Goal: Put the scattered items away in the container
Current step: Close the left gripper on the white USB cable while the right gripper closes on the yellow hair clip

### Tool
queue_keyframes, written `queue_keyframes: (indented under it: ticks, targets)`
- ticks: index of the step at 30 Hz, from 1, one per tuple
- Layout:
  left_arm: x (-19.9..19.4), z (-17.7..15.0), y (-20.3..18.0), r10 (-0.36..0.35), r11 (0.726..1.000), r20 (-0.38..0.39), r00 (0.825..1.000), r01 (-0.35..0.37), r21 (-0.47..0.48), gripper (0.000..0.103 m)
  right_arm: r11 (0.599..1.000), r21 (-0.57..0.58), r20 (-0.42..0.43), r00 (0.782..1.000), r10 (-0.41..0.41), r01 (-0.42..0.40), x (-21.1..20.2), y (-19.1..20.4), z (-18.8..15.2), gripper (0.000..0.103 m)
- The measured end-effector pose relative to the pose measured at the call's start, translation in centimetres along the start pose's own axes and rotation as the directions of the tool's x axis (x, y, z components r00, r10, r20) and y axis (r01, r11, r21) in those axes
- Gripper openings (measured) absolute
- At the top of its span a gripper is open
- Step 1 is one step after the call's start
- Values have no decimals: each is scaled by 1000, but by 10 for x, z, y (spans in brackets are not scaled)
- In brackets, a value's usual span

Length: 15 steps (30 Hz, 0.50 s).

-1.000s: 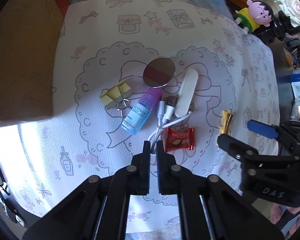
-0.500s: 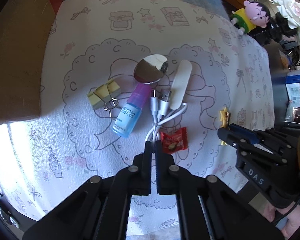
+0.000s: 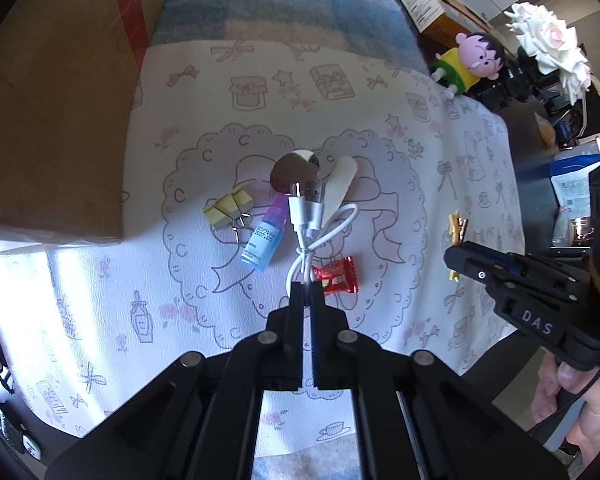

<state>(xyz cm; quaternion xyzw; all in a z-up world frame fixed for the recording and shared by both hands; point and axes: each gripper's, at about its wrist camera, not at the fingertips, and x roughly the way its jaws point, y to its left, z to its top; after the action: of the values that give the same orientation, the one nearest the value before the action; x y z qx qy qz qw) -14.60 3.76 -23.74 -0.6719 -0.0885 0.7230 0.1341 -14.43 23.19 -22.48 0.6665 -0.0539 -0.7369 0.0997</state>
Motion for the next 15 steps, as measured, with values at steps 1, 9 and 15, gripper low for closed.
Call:
queue_keyframes:
  ticks: [1,9,15]
  targets:
    - [-3,0,0,-1,1000,5,1000,1,1,2,1000,0,5,1000,1,-1,-1,-1,0,21]
    - [-17,2,-12,-8,1000,45,999,8,3,2,1000,-8,30,999,13,-13,-10,-8,3,21]
    - [-31,9,-22,-5,1000,76,997,3,21,2,1000,-12,63,998,16,-15,-20,5,13,21]
